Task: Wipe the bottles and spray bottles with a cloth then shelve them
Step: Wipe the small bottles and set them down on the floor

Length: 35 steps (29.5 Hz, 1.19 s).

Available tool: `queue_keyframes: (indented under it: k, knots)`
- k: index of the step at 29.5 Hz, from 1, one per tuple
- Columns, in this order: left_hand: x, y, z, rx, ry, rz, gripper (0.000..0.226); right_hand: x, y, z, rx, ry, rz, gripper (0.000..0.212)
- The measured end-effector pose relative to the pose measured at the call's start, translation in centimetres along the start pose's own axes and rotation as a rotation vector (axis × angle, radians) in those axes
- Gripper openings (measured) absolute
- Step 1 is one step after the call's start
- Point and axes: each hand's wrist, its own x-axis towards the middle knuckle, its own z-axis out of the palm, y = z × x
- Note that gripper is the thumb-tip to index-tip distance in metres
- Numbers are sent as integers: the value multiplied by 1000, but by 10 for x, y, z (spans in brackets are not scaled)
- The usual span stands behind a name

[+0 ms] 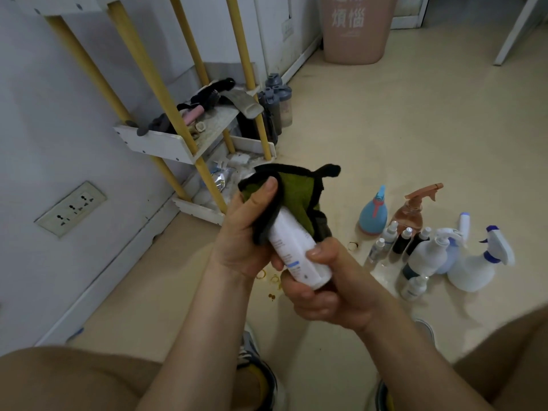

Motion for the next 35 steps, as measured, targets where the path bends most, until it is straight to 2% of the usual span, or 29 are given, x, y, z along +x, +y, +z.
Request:
queue_keyframes:
  k: [1, 2, 3, 4, 6, 9, 11, 14, 16, 18, 20, 22, 24, 26, 29, 31, 33, 35]
  knots:
    - [0, 2, 4, -10, -14, -3, 41, 1, 2, -4, 102, -113, 19, 32]
    - [2, 4, 9, -3, 10, 6, 39, 1, 1, -4, 140, -130, 22, 32]
    - [4, 5, 14, 27, 86, 32, 29, -1, -3, -1, 119, -71, 30, 32]
    - [8, 6, 17, 74, 195, 65, 16, -4, -9, 5, 25, 67, 20, 32]
    - [14, 7, 20, 225, 450, 160, 22, -13, -21, 18, -392, 427, -46, 26]
    - [16, 5, 17, 589, 633, 249, 22, -17, -23, 22, -1221, 868, -121, 22]
    - [13, 2, 17, 834, 699, 265, 23, -16, -15, 22, -1516, 991, -181, 27]
    - [10, -2, 21, 960, 694, 270, 26, -14, -4, 10, -1630, 1023, -266, 37]
    - [10, -4, 21, 865, 725, 237, 21, -14, -2, 8, -1612, 986, -248, 45]
    - [13, -4, 18, 539, 767, 153, 11, -17, -3, 8, -1474, 896, -184, 48]
    - [14, -2, 8, 146, 707, 8, 27, -22, -9, 8, -1040, 740, -124, 54]
    - [9, -2, -2, -72, 582, -101, 56, -27, -11, 8, -419, 551, -81, 55]
    - [4, -5, -3, -115, 499, -111, 67, -27, -7, 7, -22, 384, -57, 50]
    - [1, -8, 0, -120, 477, -48, 62, -22, 0, 8, 168, 260, -34, 49]
    - [-2, -8, 8, -112, 552, 109, 43, -19, 6, 9, 287, 137, -13, 50]
    - [-2, -8, 11, 40, 665, 191, 26, -20, 4, 14, 282, 120, 5, 53]
    - [-2, -7, 8, 313, 775, 250, 11, -22, 1, 23, 79, 292, -4, 56]
    - [-3, -5, 5, 425, 828, 274, 13, -22, 0, 35, -297, 530, -26, 54]
